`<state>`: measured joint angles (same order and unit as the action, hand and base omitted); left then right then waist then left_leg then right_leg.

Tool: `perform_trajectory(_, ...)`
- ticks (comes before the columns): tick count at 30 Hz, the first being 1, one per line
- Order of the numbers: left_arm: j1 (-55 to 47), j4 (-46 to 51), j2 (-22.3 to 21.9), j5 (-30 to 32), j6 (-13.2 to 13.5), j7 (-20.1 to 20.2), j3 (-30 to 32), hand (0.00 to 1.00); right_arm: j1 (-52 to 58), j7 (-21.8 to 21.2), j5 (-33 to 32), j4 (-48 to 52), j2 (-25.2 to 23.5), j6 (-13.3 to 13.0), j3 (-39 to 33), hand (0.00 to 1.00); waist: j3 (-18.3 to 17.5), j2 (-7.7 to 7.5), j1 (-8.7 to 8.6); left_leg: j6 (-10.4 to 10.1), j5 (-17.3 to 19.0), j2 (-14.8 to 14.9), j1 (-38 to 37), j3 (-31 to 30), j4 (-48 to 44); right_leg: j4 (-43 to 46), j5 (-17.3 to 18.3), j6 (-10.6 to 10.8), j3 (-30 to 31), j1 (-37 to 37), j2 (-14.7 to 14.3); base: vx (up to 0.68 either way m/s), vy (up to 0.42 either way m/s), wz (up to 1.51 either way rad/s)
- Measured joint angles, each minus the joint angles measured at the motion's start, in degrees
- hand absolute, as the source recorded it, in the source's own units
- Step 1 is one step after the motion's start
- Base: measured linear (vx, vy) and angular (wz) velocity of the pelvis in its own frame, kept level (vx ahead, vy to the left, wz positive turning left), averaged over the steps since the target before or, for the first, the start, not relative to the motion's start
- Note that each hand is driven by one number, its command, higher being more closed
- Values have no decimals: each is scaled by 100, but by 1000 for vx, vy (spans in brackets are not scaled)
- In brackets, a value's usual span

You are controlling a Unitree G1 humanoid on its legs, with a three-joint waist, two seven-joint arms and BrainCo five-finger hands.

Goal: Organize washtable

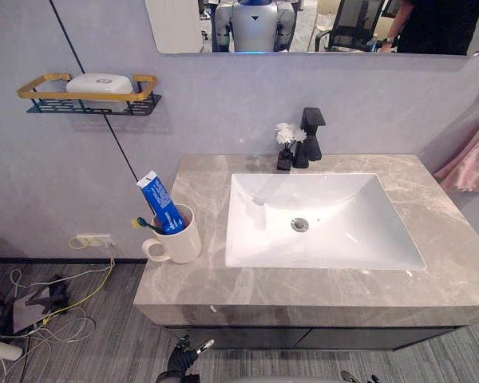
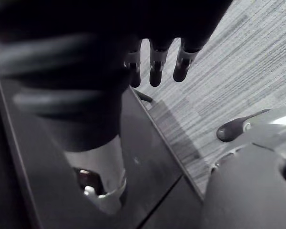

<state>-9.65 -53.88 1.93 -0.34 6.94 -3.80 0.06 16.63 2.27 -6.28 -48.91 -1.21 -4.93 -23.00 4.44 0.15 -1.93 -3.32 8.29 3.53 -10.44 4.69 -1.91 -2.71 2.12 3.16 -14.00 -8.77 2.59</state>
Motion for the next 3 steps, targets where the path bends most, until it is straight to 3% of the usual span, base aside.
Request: perform_trajectory(3, 13, -8, 15, 10, 0, -1, -27, 0, -87, -1, 29, -83, 98, 2, 175, 0, 10, -5, 0, 2, -1, -4, 14, -12, 16, -74, -33, -10, -4, -12, -15, -1, -2, 2)
